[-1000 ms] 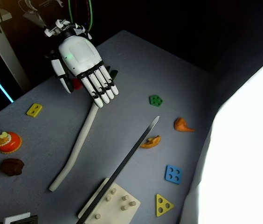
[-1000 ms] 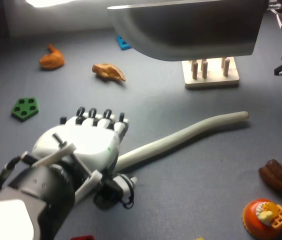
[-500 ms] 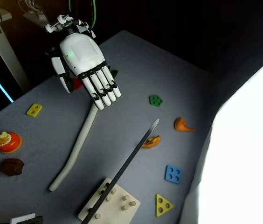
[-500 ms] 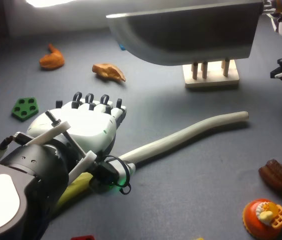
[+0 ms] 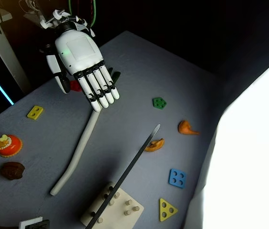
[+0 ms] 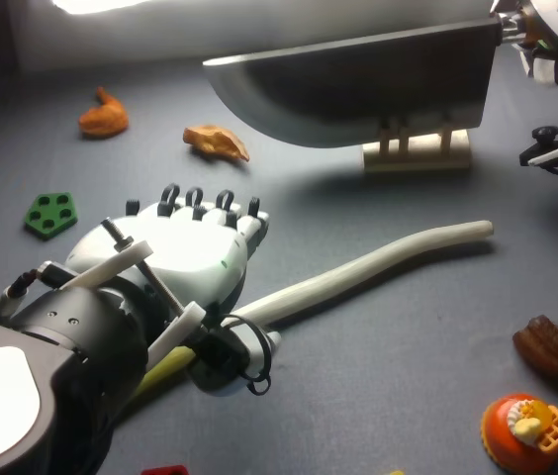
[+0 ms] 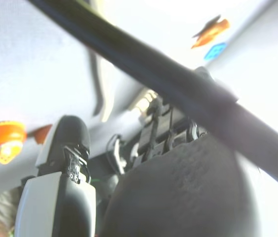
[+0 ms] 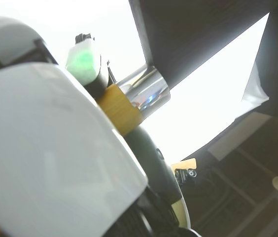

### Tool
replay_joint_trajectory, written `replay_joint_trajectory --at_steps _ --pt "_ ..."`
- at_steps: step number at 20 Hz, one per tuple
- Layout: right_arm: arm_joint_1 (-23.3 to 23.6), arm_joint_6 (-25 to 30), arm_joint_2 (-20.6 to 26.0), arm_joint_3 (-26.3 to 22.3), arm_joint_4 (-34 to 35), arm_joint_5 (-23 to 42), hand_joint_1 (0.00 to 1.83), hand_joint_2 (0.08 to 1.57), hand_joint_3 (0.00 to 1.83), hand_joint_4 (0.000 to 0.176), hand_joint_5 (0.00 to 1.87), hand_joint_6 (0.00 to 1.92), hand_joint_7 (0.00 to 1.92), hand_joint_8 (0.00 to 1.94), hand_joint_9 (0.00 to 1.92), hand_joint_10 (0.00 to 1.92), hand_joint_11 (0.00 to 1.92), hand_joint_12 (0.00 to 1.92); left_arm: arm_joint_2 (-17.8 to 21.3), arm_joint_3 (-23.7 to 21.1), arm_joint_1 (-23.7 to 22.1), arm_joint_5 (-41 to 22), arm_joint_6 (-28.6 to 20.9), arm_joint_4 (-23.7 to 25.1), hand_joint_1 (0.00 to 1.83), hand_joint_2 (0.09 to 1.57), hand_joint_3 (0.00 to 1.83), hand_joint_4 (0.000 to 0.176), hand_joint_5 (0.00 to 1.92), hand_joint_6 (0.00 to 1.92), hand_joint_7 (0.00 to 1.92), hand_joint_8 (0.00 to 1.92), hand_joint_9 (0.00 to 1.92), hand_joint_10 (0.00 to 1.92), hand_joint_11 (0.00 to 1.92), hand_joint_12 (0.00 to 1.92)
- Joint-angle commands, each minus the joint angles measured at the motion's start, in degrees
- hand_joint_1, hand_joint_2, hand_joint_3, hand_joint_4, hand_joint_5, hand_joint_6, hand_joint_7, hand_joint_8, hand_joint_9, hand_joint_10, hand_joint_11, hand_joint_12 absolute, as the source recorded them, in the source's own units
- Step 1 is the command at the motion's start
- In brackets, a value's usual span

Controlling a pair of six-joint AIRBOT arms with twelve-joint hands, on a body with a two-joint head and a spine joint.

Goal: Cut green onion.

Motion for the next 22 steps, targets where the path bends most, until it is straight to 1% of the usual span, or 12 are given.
replay_joint_trajectory --at_steps 1,9,11,12,13,14,16,17,18,20,21,22 --pt "0.0 0.6 0.4 0.7 0.4 8.1 1.55 0.84 0.62 0.176 1.36 1.92 1.56 1.94 1.63 1.92 1.69 1.92 0.2 0.1 -0.7 1.2 0.3 4.5 0.55 1.32 0.00 0.000 0.05 0.01 0.01 0.00 0.00 0.00 0.00 0.00" --pt "-1.9 3.3 -0.3 1.4 0.4 10.3 1.54 0.83 0.64 0.176 1.31 1.92 1.53 1.94 1.61 1.92 1.68 1.92 0.2 0.5 -0.8 1.2 0.4 5.7 0.52 1.33 0.00 0.000 0.03 0.00 0.00 0.00 0.00 0.00 0.00 0.00" --pt "-2.6 3.3 -0.3 1.4 0.4 11.6 1.53 0.83 0.62 0.176 1.27 1.92 1.49 1.94 1.58 1.92 1.64 1.92 0.2 0.6 -0.8 1.2 0.4 5.8 0.54 1.32 0.00 0.000 0.04 0.01 0.00 0.00 0.00 0.00 0.00 0.00" --pt "-3.0 3.5 -0.3 1.5 0.4 12.2 1.50 0.84 0.63 0.176 1.18 1.92 1.45 1.94 1.54 1.92 1.59 1.92 0.2 0.7 -0.8 1.2 0.4 5.8 0.52 1.33 0.00 0.000 0.04 0.00 0.01 0.00 0.00 0.00 0.00 0.00" --pt "-3.1 3.6 -0.2 1.5 0.4 12.2 1.46 0.86 0.61 0.038 1.04 1.92 1.35 1.94 1.45 1.92 1.47 1.92 0.2 0.7 -0.8 1.2 0.4 5.8 0.50 1.33 0.00 0.000 0.04 0.00 0.01 0.00 0.00 0.00 0.00 0.00" --pt "-3.1 3.6 -0.2 1.6 0.4 12.2 1.14 0.83 0.95 0.000 0.80 1.81 1.28 1.94 1.37 1.92 1.40 1.92 0.2 0.7 -0.9 1.2 0.4 5.9 0.51 1.33 0.00 0.000 0.04 0.00 0.01 0.00 0.00 0.00 0.00 0.00" --pt "-3.6 4.5 -0.2 1.8 0.4 12.2 1.04 0.90 0.90 0.000 0.68 1.78 1.10 1.94 1.18 1.92 1.22 1.92 0.3 0.7 -0.8 1.2 0.4 6.1 0.52 1.33 0.00 0.000 0.03 0.00 0.00 0.00 0.00 0.00 0.00 0.00" --pt "-4.0 5.4 -0.2 1.9 0.4 12.2 1.15 0.81 1.08 0.000 0.64 1.81 0.95 1.86 1.12 1.92 1.16 1.92 0.3 0.7 -0.7 1.2 0.4 6.2 0.51 1.33 0.00 0.000 0.03 0.00 0.00 0.00 0.00 0.00 0.00 0.00" --pt "-4.3 5.6 -0.2 2.1 0.4 12.0 1.19 0.79 1.08 0.000 0.65 1.74 0.92 1.81 1.08 1.92 1.12 1.92 0.3 0.7 -0.5 1.2 0.4 6.3 0.51 1.32 0.00 0.000 0.04 0.01 0.01 0.00 0.00 0.00 0.00 0.00" --pt "-4.3 5.6 -0.2 2.3 0.4 12.0 1.18 0.84 0.88 0.000 0.67 1.64 0.90 1.59 0.90 1.92 0.92 1.92 0.3 0.7 -0.4 1.2 0.4 6.3 0.51 1.33 0.00 0.000 0.05 0.01 0.02 0.01 0.00 0.00 0.00 0.00" --pt "-4.2 5.6 -0.2 2.3 0.4 12.0 1.18 0.91 0.71 0.000 0.69 1.51 0.87 1.54 0.82 1.90 0.85 1.92 0.3 0.7 -0.4 1.2 0.4 6.3 0.52 1.32 0.00 0.000 0.05 0.01 0.01 0.00 0.00 0.00 0.00 0.00" --pt "-4.2 5.7 -0.2 2.3 0.4 11.9 1.15 1.01 0.56 0.000 0.66 1.49 0.78 1.63 0.71 1.92 0.74 1.92 0.3 0.7 -0.4 1.2 0.4 6.3 0.51 1.32 0.00 0.000 0.05 0.01 0.02 0.00 0.00 0.00 0.00 0.00"
